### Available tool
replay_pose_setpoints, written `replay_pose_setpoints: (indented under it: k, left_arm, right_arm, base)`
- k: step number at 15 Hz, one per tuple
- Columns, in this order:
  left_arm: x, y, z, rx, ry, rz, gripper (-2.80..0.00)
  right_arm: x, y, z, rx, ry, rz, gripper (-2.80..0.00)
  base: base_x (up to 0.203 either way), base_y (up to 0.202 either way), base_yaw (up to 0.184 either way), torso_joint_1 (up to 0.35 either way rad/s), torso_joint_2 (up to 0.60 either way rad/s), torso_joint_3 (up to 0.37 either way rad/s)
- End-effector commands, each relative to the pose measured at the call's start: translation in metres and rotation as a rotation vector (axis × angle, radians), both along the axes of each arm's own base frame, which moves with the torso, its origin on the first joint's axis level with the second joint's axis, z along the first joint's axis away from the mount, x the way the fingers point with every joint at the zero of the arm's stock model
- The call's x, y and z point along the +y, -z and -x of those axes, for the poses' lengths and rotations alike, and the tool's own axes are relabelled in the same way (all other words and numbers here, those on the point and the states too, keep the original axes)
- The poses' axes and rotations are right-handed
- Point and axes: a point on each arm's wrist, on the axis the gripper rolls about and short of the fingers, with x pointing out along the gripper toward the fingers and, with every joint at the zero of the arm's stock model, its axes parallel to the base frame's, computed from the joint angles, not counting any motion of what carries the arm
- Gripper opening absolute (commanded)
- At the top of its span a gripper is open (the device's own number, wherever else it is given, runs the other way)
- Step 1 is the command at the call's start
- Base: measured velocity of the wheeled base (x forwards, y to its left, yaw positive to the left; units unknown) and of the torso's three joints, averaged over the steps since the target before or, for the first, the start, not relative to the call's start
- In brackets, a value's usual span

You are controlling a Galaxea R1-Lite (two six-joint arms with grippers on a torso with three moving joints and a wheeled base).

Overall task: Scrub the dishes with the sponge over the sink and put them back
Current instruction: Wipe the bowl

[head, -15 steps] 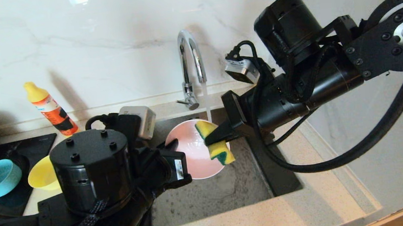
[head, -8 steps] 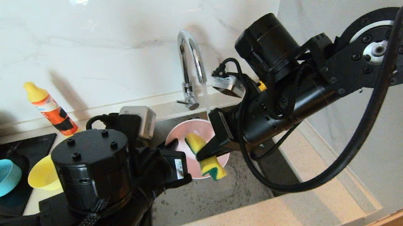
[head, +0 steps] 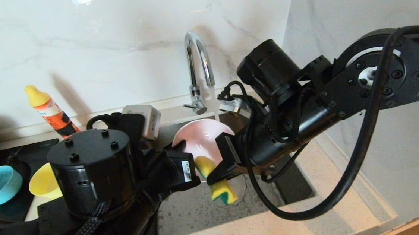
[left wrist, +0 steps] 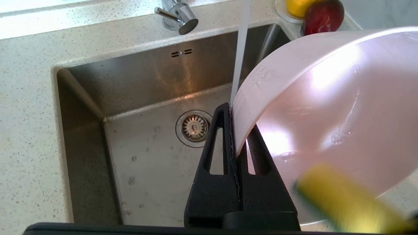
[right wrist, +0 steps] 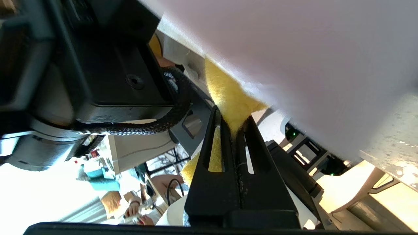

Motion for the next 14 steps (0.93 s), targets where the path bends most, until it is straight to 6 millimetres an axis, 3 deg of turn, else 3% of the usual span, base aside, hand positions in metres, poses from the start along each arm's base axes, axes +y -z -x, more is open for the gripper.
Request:
replay_pose_setpoints:
  k: [1, 7, 14]
  left_arm:
    - [0.000, -0.001, 0.000, -0.004, -0.004, 0.007, -2.80]
    - [0.002, -0.001, -0.002, -0.003, -0.014, 0.010, -2.80]
    - [0.007, -0.003, -0.004, -0.006, -0.031, 0.013, -2.80]
  right_arm:
    - [0.008, 0.003, 0.001, 0.006, -0.016, 0.002, -2.80]
    - [0.021, 0.008, 0.002, 0.013, -0.041, 0.008, -2.80]
    - [-0.008, -0.003, 0.004, 0.007, 0.005, 0.006, -2.80]
  base:
    - [0.000, 0.000, 0.000, 0.000, 0.00, 0.000]
    - [0.000, 0.000, 0.000, 0.000, 0.00, 0.000]
    - [0.000, 0.000, 0.000, 0.000, 0.00, 0.000]
